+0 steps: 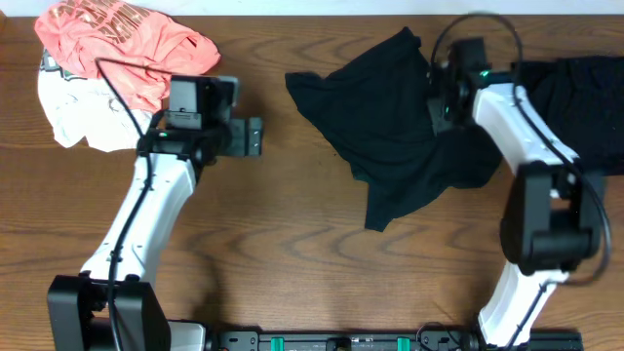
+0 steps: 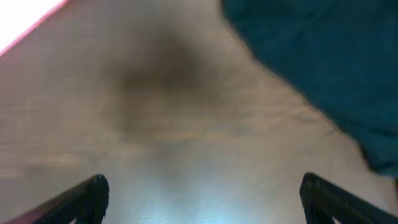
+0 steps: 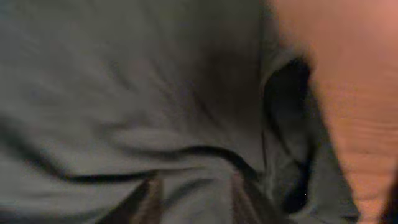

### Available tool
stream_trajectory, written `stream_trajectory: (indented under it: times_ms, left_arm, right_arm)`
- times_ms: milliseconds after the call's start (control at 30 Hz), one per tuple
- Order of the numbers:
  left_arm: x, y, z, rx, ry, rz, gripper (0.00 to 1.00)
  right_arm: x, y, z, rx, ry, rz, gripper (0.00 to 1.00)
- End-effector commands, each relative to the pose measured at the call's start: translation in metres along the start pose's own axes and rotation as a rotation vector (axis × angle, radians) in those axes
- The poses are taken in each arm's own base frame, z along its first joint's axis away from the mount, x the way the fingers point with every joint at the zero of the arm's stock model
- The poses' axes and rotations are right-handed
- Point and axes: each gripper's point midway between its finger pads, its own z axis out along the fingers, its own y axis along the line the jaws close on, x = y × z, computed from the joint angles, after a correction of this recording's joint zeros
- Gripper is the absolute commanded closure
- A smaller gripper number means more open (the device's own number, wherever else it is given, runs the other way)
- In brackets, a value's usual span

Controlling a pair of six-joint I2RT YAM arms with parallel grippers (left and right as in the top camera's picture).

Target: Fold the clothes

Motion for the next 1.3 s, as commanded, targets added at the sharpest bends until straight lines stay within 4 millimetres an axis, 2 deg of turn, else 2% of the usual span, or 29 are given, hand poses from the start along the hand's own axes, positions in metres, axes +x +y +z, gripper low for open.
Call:
stream_trajectory:
  times_ms: [0, 133, 233, 367, 400, 500, 600, 633, 700, 767, 900, 1100, 1267]
  left_arm:
    - [-0.020, -0.016, 0.007, 0.031, -0.066, 0.068, 0.02]
    - [-0.035, -0.031, 0.033, 0.059, -0.129, 0.110, 0.01]
    - [-0.040, -0.040, 0.060, 0.076, -0.158, 0.133, 0.11]
    - [-0.042, -0.051, 0.092, 0.098, -0.192, 0.158, 0.18]
    - [-0.042, -0.060, 0.104, 0.114, -0.207, 0.173, 0.25]
    - [-0.041, -0.075, 0.121, 0.138, -0.234, 0.200, 0.35]
    - [-0.043, -0.090, 0.135, 0.160, -0.274, 0.225, 0.57]
    - [-0.044, -0.092, 0.139, 0.160, -0.289, 0.230, 0.61]
    - [-0.045, -0.097, 0.146, 0.156, -0.315, 0.238, 0.60]
    - [-0.045, -0.098, 0.152, 0.143, -0.328, 0.242, 0.50]
    - [-0.042, -0.094, 0.164, 0.095, -0.341, 0.241, 0.40]
    - [-0.038, -0.090, 0.176, 0.079, -0.352, 0.239, 0.33]
    - [-0.033, -0.090, 0.181, 0.079, -0.339, 0.240, 0.33]
  right_arm:
    - [-0.047, 0.029, -0.086, -0.175, -0.220, -0.020, 0.59]
    - [-0.041, 0.054, -0.136, -0.278, -0.269, -0.052, 0.59]
    - [-0.032, 0.061, -0.160, -0.290, -0.278, -0.065, 0.67]
    - [-0.020, 0.069, -0.185, -0.301, -0.286, -0.080, 0.68]
    - [-0.015, 0.072, -0.193, -0.303, -0.285, -0.086, 0.68]
    - [-0.010, 0.074, -0.200, -0.306, -0.282, -0.089, 0.67]
    - [-0.006, 0.074, -0.202, -0.308, -0.271, -0.088, 0.67]
    - [-0.004, 0.074, -0.201, -0.309, -0.264, -0.087, 0.67]
    - [-0.002, 0.074, -0.201, -0.310, -0.254, -0.085, 0.66]
    - [0.000, 0.075, -0.200, -0.310, -0.244, -0.085, 0.66]
    - [0.001, 0.075, -0.200, -0.311, -0.241, -0.084, 0.65]
    - [0.002, 0.075, -0.200, -0.315, -0.238, -0.084, 0.65]
    - [0.002, 0.080, -0.201, -0.341, -0.238, -0.086, 0.65]
